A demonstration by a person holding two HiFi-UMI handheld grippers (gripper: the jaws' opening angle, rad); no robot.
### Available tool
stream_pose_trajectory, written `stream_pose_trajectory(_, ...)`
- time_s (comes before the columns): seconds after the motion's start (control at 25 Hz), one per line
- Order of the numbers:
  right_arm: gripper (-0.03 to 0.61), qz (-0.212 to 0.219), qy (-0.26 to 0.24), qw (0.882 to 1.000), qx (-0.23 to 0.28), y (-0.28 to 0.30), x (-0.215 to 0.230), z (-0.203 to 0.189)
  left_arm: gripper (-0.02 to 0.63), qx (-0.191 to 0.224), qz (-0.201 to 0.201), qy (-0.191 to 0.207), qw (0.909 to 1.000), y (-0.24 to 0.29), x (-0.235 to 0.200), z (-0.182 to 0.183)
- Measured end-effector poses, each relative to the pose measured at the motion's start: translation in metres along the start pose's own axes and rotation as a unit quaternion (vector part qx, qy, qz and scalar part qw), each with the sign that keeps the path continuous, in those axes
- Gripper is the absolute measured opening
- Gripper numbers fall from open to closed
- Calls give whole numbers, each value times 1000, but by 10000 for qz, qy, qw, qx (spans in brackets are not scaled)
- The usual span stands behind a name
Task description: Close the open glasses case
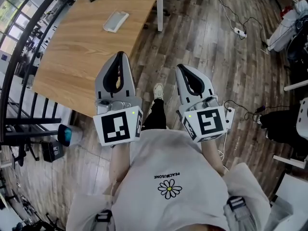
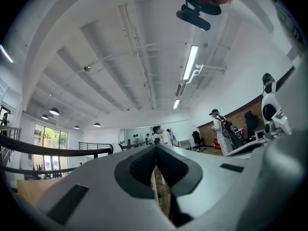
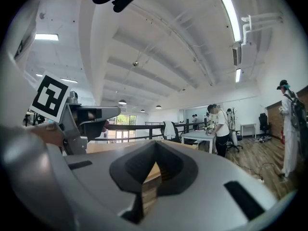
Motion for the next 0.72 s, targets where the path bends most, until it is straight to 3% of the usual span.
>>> stream_pose_trajectory(0.24, 6, -68, 209, 9998, -1, 52, 18, -12, 17, -4, 1, 130, 9999, 46, -26, -14)
stream_pose_trajectory(0.4, 6, 30, 54, 10000, -44, 88, 24, -15, 17, -1, 128, -94, 9999, 80, -49, -27)
stream_pose_trajectory(0.72, 6, 353, -131, 9993, -84, 194, 36, -4, 17, -171, 142, -68, 9997, 166, -91, -45)
Point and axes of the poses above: the fingertips, and each gripper's own axes: y forward along the fingers, x to its right, z out of its top, the point moved 5 cm from there along -y, backward along the fingers, and after that the axes turned 12 degrees about -z, right-handed, at the moved point
